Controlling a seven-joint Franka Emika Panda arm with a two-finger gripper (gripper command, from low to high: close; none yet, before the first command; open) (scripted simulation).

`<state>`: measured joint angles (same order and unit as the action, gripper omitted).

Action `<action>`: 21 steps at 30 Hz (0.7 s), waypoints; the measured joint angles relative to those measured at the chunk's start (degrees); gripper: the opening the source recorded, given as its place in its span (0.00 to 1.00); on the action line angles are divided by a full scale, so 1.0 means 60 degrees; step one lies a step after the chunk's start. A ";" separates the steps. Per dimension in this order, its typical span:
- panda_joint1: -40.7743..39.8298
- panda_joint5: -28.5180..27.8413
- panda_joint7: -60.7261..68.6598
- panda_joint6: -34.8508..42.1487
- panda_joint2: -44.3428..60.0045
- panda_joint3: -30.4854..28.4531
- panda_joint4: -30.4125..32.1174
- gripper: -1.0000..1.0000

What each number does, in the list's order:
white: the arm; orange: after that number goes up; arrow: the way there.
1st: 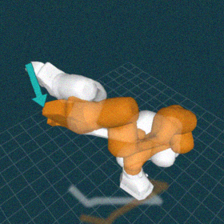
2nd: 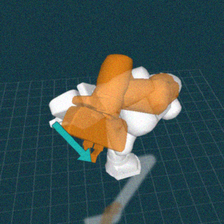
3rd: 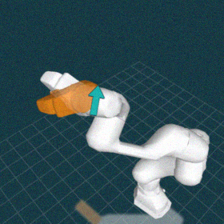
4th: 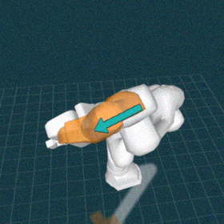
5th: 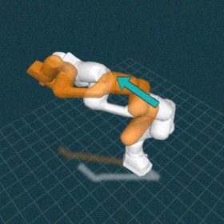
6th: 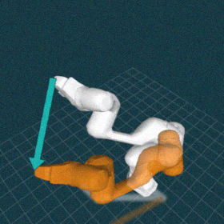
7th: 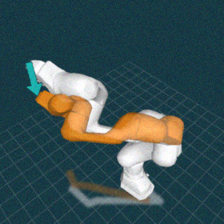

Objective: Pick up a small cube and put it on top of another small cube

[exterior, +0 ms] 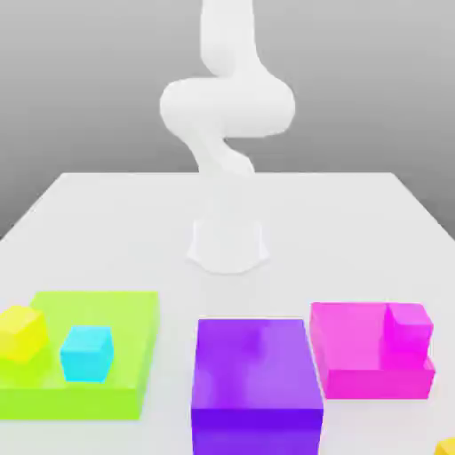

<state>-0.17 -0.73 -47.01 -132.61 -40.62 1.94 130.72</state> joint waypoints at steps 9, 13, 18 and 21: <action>0.0012 -0.0659 -0.0866 -0.0508 0.3158 0.1156 -0.0645 0.50; 0.0100 -0.1064 -0.1332 -0.0726 0.4545 0.1605 -0.0927 0.50; 0.0423 -0.1606 -0.1932 -0.0989 0.6290 0.2002 -0.1282 0.50; 0.0739 -0.1893 -0.2266 -0.1149 0.7333 0.2113 -0.1495 0.50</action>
<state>4.26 -12.09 -60.60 -139.51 3.38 14.62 121.75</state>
